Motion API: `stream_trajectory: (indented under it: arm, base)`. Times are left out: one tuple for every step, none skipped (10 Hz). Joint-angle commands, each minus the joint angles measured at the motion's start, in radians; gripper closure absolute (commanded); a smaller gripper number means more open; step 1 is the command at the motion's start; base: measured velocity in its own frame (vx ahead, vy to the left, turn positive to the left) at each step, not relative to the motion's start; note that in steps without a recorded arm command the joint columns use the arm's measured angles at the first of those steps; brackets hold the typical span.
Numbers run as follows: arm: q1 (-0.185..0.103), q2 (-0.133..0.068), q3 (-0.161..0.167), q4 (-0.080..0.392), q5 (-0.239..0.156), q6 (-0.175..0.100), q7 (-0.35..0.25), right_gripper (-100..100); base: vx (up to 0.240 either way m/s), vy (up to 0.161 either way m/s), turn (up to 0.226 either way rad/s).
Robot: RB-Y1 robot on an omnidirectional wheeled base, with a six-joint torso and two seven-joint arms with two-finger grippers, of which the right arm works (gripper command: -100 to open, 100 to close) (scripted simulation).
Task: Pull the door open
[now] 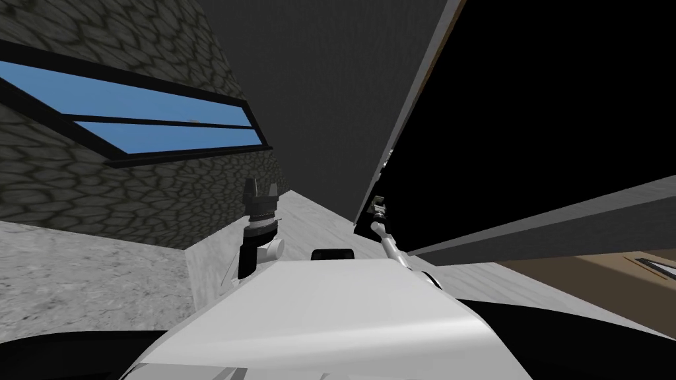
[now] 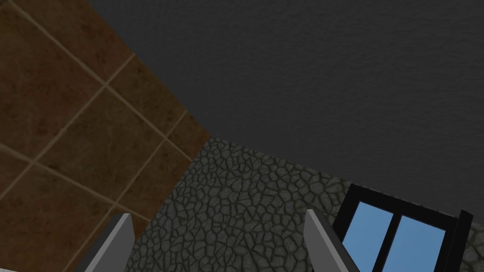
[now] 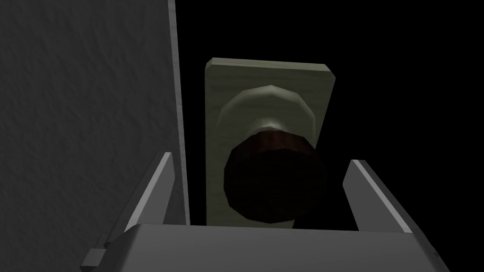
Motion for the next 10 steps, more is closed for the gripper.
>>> stream_trajectory:
  arm:
    - [-0.002,-0.031,-0.001,0.023,-0.006,-0.013,-0.029,-100]
    - [-0.007,-0.023,0.004,0.026,-0.002,-0.012,-0.022,-100]
    - [-0.007,-0.023,0.004,0.026,-0.002,-0.012,-0.022,100]
    - [-0.007,-0.023,0.004,0.026,-0.002,-0.012,-0.022,100]
    - [-0.007,-0.023,0.004,0.026,-0.002,-0.012,-0.022,100]
    - [-0.007,-0.023,0.004,0.026,-0.002,-0.012,-0.022,100]
    - [-0.007,-0.023,0.004,0.026,-0.002,-0.012,-0.022,100]
    - [-0.007,-0.023,0.004,0.026,-0.002,-0.012,-0.022,100]
    - [0.003,-0.042,0.024,0.018,-0.003,-0.010,-0.046,100]
    - [0.005,-0.046,0.028,0.016,-0.003,-0.010,-0.052,100]
  base:
    - [0.087,0.003,0.107]
    - [0.049,-0.003,0.028]
    - [-0.010,-0.002,-0.033]
    - [-0.020,-0.005,-0.016]
    - [-0.014,-0.001,0.013]
    - [-0.006,0.000,0.003]
    - [0.000,0.000,0.000]
    - [0.000,0.000,0.000]
    - [-0.168,-0.046,0.173]
    - [-0.224,-0.063,0.168]
